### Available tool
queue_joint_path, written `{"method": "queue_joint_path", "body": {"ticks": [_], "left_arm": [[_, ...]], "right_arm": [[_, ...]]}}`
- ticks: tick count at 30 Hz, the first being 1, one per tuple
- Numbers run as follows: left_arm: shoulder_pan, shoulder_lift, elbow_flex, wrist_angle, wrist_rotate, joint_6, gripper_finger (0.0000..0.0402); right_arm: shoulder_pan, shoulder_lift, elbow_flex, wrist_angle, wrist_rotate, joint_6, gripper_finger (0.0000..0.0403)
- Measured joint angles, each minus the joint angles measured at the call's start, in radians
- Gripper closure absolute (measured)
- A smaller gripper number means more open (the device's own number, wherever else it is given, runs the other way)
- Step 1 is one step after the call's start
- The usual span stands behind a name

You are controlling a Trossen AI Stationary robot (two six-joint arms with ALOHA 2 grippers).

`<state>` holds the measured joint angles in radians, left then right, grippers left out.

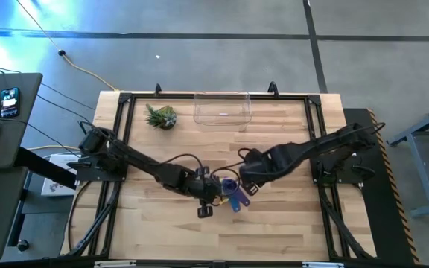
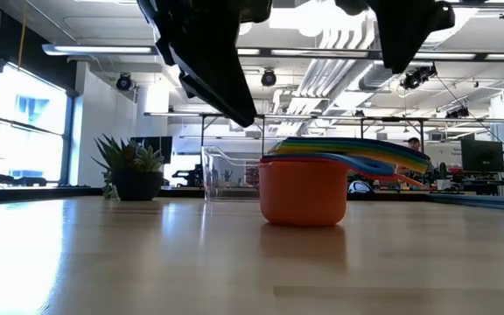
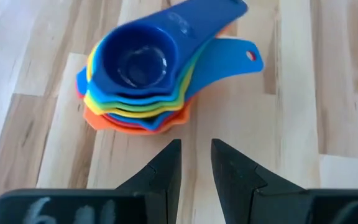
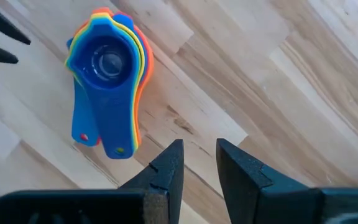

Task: Nest measuring cups in basket
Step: Adjust the stacked measuring cups

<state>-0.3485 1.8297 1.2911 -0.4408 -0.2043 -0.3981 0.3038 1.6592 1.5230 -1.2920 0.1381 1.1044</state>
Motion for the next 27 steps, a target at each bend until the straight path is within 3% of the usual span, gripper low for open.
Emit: {"method": "queue_joint_path", "body": {"ticks": [4,16,27], "left_arm": [[-0.001,0.0,0.0,0.029,0.0,0.019,0.0323],[0.002,0.029,0.0,0.096,0.006,0.041,0.0323],[-0.006,0.09,0.001,0.174,0.045,0.006,0.0323]], "right_arm": [[0.032,-0.002,-0.032,0.035,0.024,0.035,0.0316],[0.053,-0.117,-0.436,0.461,0.02,0.134,0.0316],[0.049,-0.097,-0.494,0.588,0.065,0.073,0.0316]]}}
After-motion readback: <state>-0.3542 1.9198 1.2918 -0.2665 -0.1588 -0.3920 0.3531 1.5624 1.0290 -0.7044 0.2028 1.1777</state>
